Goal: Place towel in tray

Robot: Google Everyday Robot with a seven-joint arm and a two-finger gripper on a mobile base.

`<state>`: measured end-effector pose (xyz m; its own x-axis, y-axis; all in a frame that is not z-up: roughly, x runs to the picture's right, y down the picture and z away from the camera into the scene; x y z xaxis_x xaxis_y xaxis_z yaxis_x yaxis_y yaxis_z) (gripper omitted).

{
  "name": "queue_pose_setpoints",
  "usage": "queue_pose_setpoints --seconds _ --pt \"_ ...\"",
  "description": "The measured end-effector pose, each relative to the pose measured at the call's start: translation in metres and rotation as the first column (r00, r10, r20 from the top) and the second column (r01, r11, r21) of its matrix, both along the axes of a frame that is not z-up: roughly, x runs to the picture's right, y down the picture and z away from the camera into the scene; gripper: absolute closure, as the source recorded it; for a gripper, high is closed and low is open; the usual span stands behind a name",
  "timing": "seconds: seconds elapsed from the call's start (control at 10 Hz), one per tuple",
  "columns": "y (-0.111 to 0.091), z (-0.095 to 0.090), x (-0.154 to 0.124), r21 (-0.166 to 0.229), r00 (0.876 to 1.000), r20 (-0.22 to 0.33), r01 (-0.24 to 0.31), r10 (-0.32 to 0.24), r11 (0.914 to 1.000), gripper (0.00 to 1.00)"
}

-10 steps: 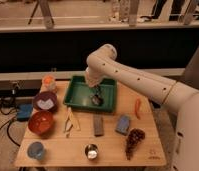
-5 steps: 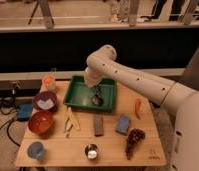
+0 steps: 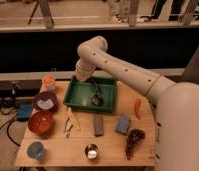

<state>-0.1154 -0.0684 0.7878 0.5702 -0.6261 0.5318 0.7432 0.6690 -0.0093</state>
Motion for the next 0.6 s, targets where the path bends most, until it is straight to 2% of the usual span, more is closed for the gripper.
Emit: queue_pose_setpoints --seconds 0.3,0.4,0.6 --pt "-0.028 -0.002 -0.053 -0.016 0.992 0.114 0.052 -0.050 0.9985 0.23" --pt "-0.034 -0.001 -0.071 -0.022 0.986 0.154 0.072 -0.068 0.9971 0.20" --pt "-0.037 0.003 -0.093 -0.026 0.976 0.199 0.094 -0.087 0.9952 0.20"
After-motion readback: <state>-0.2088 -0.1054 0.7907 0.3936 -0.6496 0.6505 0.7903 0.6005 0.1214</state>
